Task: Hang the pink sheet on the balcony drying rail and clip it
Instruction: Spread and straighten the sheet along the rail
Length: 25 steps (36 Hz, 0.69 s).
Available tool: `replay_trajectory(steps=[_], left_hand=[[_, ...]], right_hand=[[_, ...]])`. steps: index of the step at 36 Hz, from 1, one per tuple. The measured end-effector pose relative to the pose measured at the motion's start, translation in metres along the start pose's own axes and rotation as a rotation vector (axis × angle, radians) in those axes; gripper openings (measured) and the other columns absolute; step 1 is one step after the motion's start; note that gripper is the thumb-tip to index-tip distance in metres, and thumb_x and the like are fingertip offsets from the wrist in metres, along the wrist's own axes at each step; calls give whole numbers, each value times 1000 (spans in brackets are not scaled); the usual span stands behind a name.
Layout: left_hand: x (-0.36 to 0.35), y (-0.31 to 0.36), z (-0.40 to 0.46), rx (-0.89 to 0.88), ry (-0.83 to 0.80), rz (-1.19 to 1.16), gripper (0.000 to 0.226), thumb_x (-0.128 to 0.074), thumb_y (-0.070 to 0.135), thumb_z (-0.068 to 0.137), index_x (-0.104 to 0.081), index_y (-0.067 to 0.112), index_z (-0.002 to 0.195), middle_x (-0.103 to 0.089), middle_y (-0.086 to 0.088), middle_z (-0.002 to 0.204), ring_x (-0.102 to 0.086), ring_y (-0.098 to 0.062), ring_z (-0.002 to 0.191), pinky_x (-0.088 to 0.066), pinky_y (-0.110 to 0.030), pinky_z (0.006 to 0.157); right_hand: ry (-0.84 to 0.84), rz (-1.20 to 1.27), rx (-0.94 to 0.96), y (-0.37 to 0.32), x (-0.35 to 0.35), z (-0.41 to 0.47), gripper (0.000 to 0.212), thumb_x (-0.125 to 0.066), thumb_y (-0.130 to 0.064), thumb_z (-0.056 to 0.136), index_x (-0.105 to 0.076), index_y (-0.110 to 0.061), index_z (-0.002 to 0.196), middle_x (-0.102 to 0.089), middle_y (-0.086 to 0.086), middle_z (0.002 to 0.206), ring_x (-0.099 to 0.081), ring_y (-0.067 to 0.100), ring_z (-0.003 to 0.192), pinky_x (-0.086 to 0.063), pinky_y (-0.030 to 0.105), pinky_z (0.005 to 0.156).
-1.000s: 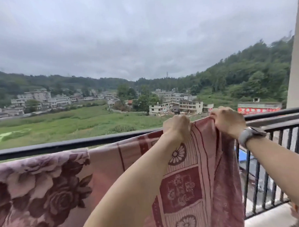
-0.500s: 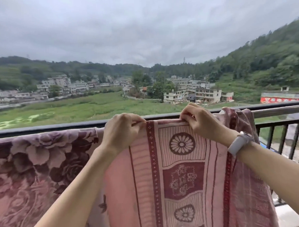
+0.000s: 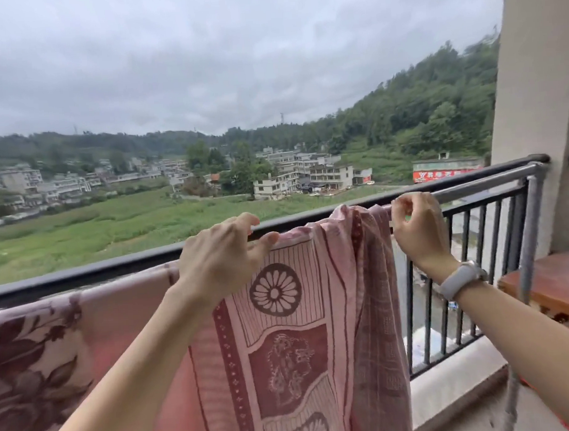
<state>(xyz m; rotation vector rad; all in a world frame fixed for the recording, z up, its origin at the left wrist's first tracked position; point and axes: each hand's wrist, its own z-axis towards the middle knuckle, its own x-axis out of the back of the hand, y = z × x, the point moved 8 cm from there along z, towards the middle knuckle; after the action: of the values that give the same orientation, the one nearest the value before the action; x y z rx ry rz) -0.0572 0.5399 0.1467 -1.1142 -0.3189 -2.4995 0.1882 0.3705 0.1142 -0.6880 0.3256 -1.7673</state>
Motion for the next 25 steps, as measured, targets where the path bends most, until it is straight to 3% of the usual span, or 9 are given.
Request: replay_trajectory(steps=[2,5,8,11,12,15,17,20,25], left_hand=[[-6,25,8,-43,43,31,54,-38,57,88,-44,21,128,-61,0,120,-63,-21,93,-48,-33,70],[-30,70,20,-93,15,18,50,-38,54,90,-46,21,127,-62,0,114,-62,-19,89,-45,-32,72],[-49,98,32,-37,41,-14,45,-42,51,91,-48,24,126,-62,3,110,-62,-18,87,-44,-29,69],[-56,111,39,59,121,-18,37,-49,44,90,-55,22,120,-62,2,110,-62,-21,90,-43,-31,73],[-58,114,40,86,132,-20,35,-51,41,90,-56,21,118,-62,1,111,-62,-22,90,-44,-32,74],[-63,122,44,171,174,-53,31,-55,33,89,-57,14,113,-63,-6,111,-62,-25,91,-46,-38,81],[-63,134,46,204,219,-80,30,-55,31,89,-54,13,112,-61,-7,112,-62,-25,95,-41,-41,87],[-69,171,57,150,196,-95,39,-52,36,90,-48,16,123,-55,-5,121,-57,-23,102,-37,-43,95],[-104,244,100,12,111,-14,49,-51,41,90,-42,18,132,-51,-4,129,-51,-24,114,-34,-43,98]], right_hand=[[-46,-23,-116,22,-1,-1,29,-53,-35,90,-56,-6,87,-60,12,87,-53,27,82,-34,28,68],[-306,110,-222,38,-19,-5,41,-52,-49,87,-60,-8,83,-65,4,79,-60,22,75,-45,33,64],[-529,423,-212,29,-27,-8,23,-56,-29,90,-66,-11,81,-68,1,77,-65,14,75,-54,27,71],[-698,596,-178,23,-28,-7,17,-52,-15,92,-65,-8,83,-64,1,75,-59,11,70,-50,18,63],[-740,616,-185,25,-30,-5,19,-49,-15,94,-63,-9,82,-62,3,75,-56,12,69,-49,21,63],[-825,676,-211,35,-35,5,26,-38,-20,98,-58,-4,91,-58,17,85,-53,24,77,-49,47,77],[-794,714,-228,48,-29,22,30,-32,-21,100,-54,-4,92,-55,18,85,-51,26,78,-48,48,79],[-619,677,-274,88,-8,69,32,-29,-18,100,-53,-6,83,-48,8,69,-44,21,63,-39,36,60],[-439,540,-373,174,30,145,35,-31,-15,97,-46,-14,65,-40,1,62,-39,14,57,-33,24,48]])
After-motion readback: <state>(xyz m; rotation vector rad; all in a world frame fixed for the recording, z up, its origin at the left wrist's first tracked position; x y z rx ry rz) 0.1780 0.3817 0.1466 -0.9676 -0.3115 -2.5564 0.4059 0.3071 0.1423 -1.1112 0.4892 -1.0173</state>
